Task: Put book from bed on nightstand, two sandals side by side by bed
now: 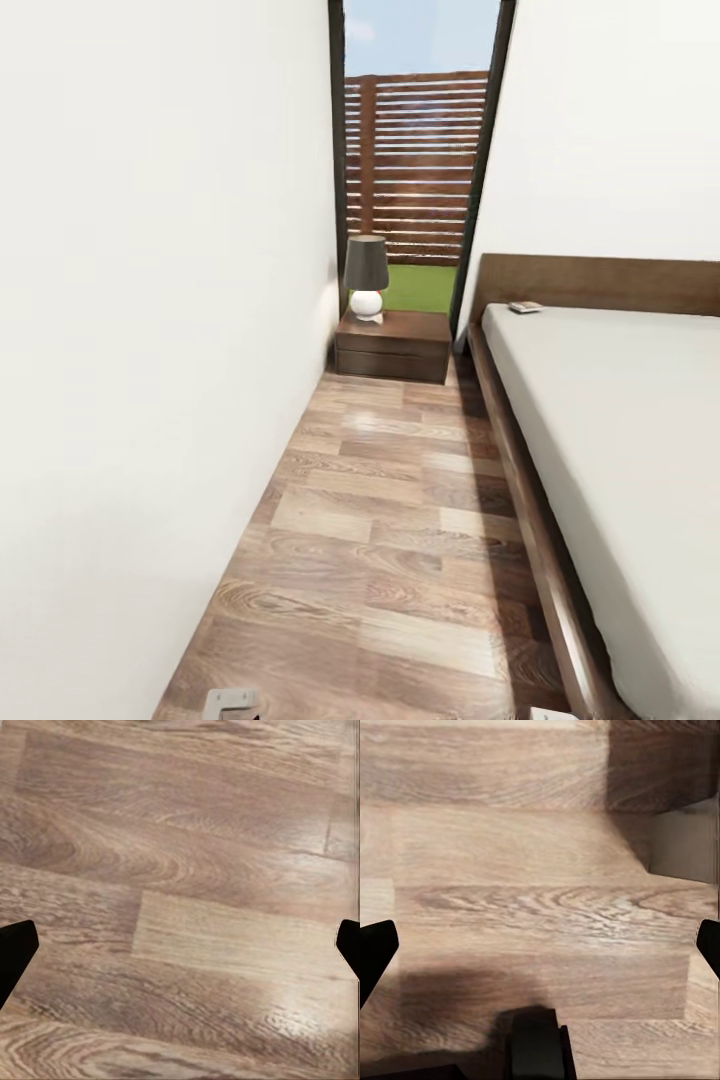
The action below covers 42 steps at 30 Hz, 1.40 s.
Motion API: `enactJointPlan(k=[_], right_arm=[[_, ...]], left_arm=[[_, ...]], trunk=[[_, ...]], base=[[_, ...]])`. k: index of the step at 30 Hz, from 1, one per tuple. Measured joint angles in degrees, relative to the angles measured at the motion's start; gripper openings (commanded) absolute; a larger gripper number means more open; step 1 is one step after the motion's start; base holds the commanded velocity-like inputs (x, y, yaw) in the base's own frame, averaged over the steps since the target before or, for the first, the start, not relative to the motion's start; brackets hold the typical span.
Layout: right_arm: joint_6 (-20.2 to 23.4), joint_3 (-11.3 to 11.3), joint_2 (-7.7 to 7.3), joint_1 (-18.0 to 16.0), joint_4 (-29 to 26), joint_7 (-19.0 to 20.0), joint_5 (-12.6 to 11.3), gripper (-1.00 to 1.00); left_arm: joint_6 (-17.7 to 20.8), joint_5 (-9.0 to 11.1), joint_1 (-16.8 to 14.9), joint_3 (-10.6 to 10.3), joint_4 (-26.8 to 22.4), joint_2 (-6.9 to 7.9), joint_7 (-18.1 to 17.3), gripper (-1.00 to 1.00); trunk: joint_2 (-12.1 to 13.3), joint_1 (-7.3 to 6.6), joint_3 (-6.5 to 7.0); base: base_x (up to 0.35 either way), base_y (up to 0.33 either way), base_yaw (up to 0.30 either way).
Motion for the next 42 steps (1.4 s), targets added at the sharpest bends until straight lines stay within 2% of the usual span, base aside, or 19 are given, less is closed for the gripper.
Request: enactJointPlan(k=[27, 42], right_arm=[[0.0, 0.0, 0.00, 0.0, 0.0, 0.0, 0.0, 1.00], [0.1, 0.0, 0.01, 0.0, 0.0, 0.0, 0.0, 1.00]], left_arm=[[0.0, 0.0, 0.0, 0.0, 0.0, 0.00, 0.0, 1.00], [0.0, 0.0, 0.0, 0.0, 0.0, 0.00, 0.0, 1.00]], trunk=[[0.0, 0.00, 0.00], [0.0, -0.03, 0.00]], base=[[0.003, 0.001, -0.211], [0.262, 0.155, -0.004]])
